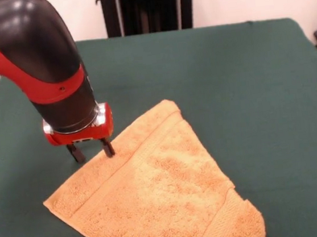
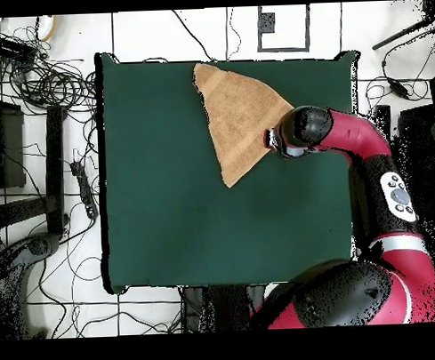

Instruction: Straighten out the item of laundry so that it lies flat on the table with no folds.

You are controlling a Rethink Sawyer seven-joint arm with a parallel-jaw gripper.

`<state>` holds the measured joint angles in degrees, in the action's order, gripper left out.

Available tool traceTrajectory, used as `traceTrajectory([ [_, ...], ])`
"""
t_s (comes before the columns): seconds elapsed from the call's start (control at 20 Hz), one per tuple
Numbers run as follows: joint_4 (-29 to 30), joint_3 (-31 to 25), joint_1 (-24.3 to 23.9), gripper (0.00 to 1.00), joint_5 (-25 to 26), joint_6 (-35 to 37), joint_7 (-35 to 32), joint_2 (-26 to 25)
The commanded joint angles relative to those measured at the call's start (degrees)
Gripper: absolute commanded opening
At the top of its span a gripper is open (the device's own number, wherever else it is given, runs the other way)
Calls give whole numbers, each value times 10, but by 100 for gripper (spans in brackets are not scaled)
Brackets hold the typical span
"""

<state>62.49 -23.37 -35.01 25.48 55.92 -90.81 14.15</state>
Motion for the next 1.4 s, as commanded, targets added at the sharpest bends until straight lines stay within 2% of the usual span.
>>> traceTrajectory([
  [0.05, 98, -43, -3, 100, 44, -28, 177, -11],
  [0.4, 60, -48, 24, 100, 25, 75, 172, 23],
  [0.65, 3, -56, 48, 100, 2, 204, 176, 55],
  [0.8, -48, -63, 60, 100, 1, 285, 184, 55],
  [0.9, -97, -70, 69, 100, 7, 352, 192, 48],
  [1.05, -178, -83, 85, 100, 14, 406, 175, 21],
  [1.2, -256, -100, 106, 100, 13, 411, 130, -30],
  [1.4, -340, -124, 130, 100, 22, 381, 93, -104],
])
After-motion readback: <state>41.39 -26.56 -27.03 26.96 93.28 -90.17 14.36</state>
